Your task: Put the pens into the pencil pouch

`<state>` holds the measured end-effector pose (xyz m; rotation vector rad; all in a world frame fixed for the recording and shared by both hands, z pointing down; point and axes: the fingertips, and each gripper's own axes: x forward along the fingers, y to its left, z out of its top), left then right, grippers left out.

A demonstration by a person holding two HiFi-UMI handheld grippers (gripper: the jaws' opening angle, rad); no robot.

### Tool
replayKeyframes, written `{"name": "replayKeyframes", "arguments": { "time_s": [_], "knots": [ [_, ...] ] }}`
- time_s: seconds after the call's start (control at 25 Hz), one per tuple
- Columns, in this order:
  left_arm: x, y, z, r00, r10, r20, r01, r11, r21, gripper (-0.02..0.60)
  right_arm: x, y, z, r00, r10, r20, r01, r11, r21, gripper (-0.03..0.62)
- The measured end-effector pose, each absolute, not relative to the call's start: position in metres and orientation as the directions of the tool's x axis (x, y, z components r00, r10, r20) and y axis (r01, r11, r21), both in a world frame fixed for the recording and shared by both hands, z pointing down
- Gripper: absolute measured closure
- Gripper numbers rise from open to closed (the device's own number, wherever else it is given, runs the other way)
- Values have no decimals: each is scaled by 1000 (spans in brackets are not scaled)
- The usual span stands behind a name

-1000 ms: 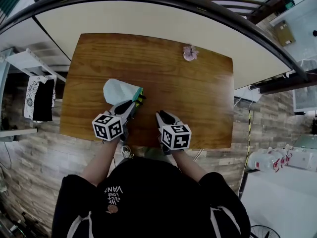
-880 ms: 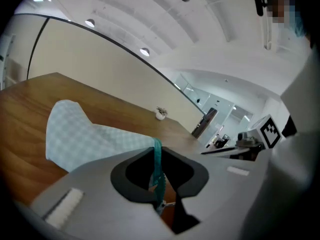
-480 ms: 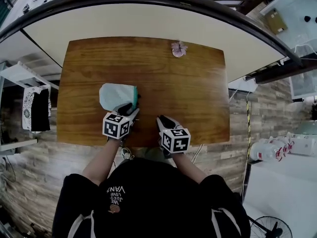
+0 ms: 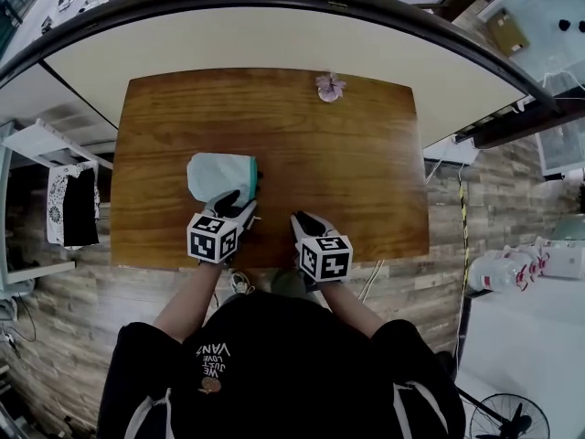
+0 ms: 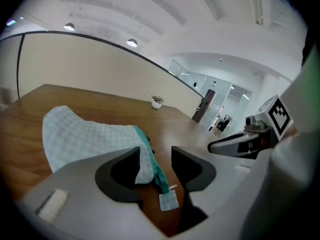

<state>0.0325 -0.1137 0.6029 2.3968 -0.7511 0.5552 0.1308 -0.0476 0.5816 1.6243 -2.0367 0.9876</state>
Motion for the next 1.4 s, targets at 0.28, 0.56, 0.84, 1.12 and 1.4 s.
{"name": "replayKeyframes", "arguments": {
  "time_s": [0.28,0.56,0.84,1.12,1.4],
  "knots": [
    [5,-110,577,753,-453,478,-638,-681,361,400,119,-49,568,-263,-743,616,-954,104,-282,545],
    [-26,-100,554,736,-525,427,-666,-671,325,400,102,-41,546,-234,-803,549,-963,113,-246,557],
    [-47,-80,526,748,-559,357,-660,-684,311,423,87,-28,521,-227,-854,469,-961,120,-247,580],
    [-72,-63,502,758,-581,298,-649,-716,256,526,64,-17,509,-229,-869,439,-960,128,-248,580],
    [-86,-42,489,763,-587,270,-643,-732,225,563,51,0,502,-228,-877,422,-961,133,-242,580]
  ]
}}
